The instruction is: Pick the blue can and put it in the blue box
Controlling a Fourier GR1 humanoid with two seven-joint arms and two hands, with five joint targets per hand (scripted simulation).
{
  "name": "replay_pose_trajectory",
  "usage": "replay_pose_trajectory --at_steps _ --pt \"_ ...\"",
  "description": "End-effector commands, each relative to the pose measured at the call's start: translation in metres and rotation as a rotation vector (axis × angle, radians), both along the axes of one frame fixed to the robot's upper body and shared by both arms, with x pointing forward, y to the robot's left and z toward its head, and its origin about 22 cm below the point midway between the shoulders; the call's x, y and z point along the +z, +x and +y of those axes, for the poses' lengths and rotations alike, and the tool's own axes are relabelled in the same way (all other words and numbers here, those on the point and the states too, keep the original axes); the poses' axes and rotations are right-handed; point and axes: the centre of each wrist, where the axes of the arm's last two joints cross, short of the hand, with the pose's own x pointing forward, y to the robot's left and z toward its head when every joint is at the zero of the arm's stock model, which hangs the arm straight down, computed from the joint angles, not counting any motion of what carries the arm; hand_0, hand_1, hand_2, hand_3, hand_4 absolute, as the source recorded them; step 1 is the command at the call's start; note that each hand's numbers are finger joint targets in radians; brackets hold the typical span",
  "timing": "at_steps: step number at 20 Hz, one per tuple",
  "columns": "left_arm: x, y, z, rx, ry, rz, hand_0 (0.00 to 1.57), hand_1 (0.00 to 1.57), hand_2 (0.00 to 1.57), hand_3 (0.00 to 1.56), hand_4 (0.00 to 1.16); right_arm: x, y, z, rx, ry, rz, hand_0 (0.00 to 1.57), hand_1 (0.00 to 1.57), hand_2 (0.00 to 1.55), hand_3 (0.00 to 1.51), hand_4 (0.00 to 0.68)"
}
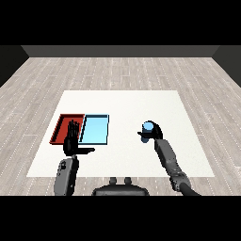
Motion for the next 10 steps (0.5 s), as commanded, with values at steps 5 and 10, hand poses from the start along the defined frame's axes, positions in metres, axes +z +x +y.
replay_pose_trajectory --at_steps 5,10 --pt "0.001 0.004 -0.01 -0.039 0.008 0.025 0.0 0.0 0.0 0.0 0.0 0.021 0.002 0.005 -0.012 -0.023 -0.086 1.51 1.51 1.46 1.41 0.655" --pt "0.009 0.01 -0.016 -0.043 0.067 0.066 0.0 0.0 0.0 0.0 0.0 0.062 0.014 0.001 0.023 -0.029 -0.176 1.47 1.47 1.45 1.41 0.649"
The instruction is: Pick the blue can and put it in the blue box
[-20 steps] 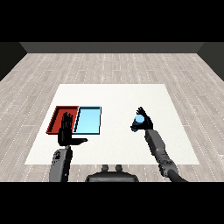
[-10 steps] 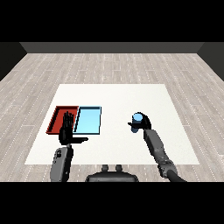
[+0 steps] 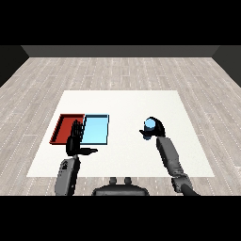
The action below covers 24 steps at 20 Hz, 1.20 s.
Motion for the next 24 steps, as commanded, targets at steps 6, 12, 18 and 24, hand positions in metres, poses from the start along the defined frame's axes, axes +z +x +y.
replay_pose_trajectory --at_steps 6,12,18,24 --pt "-0.019 -0.002 -0.029 -0.08 -0.015 0.081 0.0 0.0 0.0 0.0 0.0 0.042 0.008 0.01 0.039 0.011 -0.166 1.47 1.47 1.44 1.41 0.651" --pt "-0.01 0.018 -0.053 -0.15 0.001 0.127 0.0 0.0 0.0 0.0 0.0 0.051 -0.006 0.077 0.073 0.033 -0.225 1.43 1.43 1.44 1.42 0.666" --pt "0.001 0.034 -0.065 -0.124 0.03 0.14 0.0 0.0 0.0 0.0 0.0 0.055 -0.02 0.119 0.084 0.037 -0.22 1.43 1.43 1.45 1.42 0.661" --pt "-0.01 0.038 -0.1 -0.178 0.04 0.144 0.0 0.0 0.0 0.0 0.0 0.076 -0.037 0.128 0.088 0.028 -0.234 1.43 1.43 1.43 1.41 0.661"
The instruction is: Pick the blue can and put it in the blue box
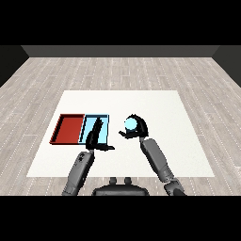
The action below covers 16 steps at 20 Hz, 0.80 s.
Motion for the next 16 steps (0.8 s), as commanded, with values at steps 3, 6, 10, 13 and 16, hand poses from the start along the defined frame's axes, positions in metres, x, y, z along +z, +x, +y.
replay_pose_trajectory --at_steps 3,6,10,13,16 --pt "-0.003 0.003 -0.031 -0.015 0.033 -0.005 0.0 0.0 0.0 0.0 0.0 -0.004 -0.005 0.012 0.023 0.012 -0.01 1.43 1.43 1.44 1.41 0.669" --pt "-0.009 0.024 -0.025 -0.022 0.013 0.04 0.0 0.0 0.0 0.0 0.0 0.015 -0.002 0.023 0.024 -0.009 -0.035 1.42 1.42 1.45 1.41 0.661" --pt "-0.007 0.028 -0.047 -0.035 0.02 0.083 0.0 0.0 0.0 0.0 0.0 0.012 0.007 -0.003 0.038 0.02 -0.041 1.41 1.41 1.45 1.42 0.663" --pt "-0.001 0.01 -0.058 -0.042 0.046 0.07 0.0 0.0 0.0 0.0 0.0 0.02 -0.002 0.02 0.068 -0.007 -0.034 1.41 1.41 1.44 1.41 0.666" --pt "-0.025 0.01 -0.046 -0.049 0.062 0.099 0.0 0.0 0.0 0.0 0.0 0.017 -0.005 0.037 0.077 0.014 -0.049 1.4 1.4 1.44 1.4 0.674"
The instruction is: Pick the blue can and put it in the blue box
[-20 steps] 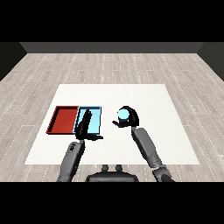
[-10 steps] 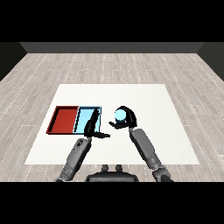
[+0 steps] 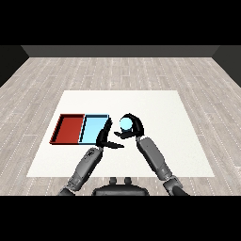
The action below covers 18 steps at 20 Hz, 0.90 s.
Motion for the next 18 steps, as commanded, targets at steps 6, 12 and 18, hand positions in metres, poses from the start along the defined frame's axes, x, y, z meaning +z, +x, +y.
replay_pose_trajectory --at_steps 6,12,18 --pt "-0.015 -0.009 -0.016 -0.015 0.01 0.023 0.0 0.0 0.0 0.0 0.0 -0.001 -0.016 0.004 0.054 0.015 -0.021 1.39 1.39 1.45 1.42 0.681" --pt "-0.01 0.001 -0.008 -0.042 -0.014 0.039 0.0 0.0 0.0 0.0 0.0 -0.001 -0.019 0.013 0.036 -0.025 -0.04 1.4 1.4 1.43 1.4 0.657" --pt "-0.009 -0.01 -0.023 -0.032 0.012 0.03 0.0 0.0 0.0 0.0 0.0 0.009 -0.024 0.026 0.075 -0.013 -0.025 1.42 1.42 1.43 1.39 0.651"
